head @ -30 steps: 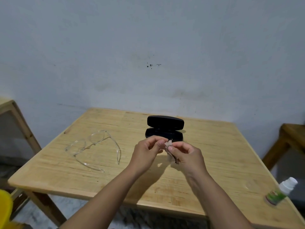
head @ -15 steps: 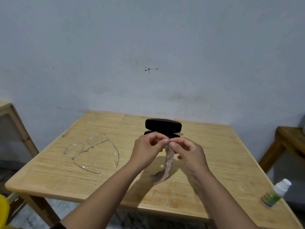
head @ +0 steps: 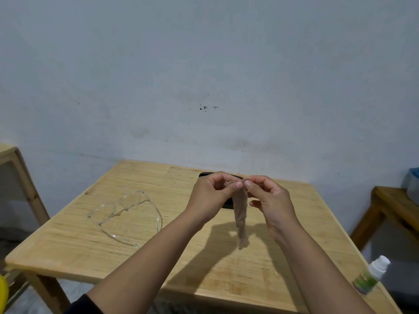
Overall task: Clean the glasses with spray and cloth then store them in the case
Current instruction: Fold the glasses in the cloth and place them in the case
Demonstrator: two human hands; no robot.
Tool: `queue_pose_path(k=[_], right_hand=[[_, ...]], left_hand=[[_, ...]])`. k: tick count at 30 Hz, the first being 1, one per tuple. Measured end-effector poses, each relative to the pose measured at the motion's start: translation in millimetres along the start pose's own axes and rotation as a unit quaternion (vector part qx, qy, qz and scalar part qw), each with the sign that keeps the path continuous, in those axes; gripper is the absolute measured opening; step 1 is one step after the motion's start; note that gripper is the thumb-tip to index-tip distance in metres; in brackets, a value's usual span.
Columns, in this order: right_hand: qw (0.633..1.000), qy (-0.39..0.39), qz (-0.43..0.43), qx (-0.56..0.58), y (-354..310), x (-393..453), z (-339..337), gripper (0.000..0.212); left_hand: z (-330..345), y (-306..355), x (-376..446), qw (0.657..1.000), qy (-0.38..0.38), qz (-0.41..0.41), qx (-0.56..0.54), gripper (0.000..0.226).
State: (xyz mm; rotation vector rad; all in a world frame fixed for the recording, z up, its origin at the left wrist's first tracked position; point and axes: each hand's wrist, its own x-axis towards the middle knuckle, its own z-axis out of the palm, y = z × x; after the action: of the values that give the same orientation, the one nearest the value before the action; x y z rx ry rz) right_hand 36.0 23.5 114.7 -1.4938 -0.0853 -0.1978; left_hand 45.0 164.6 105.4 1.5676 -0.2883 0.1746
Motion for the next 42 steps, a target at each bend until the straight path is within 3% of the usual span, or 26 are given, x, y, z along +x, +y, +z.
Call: queue_pose_path(k=[6,11,16,21,31,37,42], right_hand=[[1.000,0.014,0.009,0.014,0,-3,-5,0.017],[0.997,0.067,0.021,0.032,3,3,-18,0.017],[0.993,0.095,0.040,0.055,5,9,-30,0.014],[0.990,0.112,0.047,0.067,6,11,-37,0.013],[0.986,0.138,0.073,0.054,15,17,-48,0.011],[0.980,0.155,0.109,0.062,26,31,-53,0.008],[0.983,0.143,0.073,0.084,21,39,-60,0.011]], left_hand=[[1,-7,-1,0.999,-0.010,0.003,0.037,0.021],[-10,-11,-4,0.997,-0.032,0.000,0.068,0.013],[-23,-12,-6,0.993,-0.012,-0.022,0.115,0.010],[-32,-8,-9,0.996,0.004,-0.031,0.079,0.009],[-41,-7,5,0.977,0.061,-0.012,0.203,0.014],[-36,-8,23,0.962,0.049,-0.004,0.267,0.005],[-27,0,31,0.964,0.104,0.020,0.242,0.012]])
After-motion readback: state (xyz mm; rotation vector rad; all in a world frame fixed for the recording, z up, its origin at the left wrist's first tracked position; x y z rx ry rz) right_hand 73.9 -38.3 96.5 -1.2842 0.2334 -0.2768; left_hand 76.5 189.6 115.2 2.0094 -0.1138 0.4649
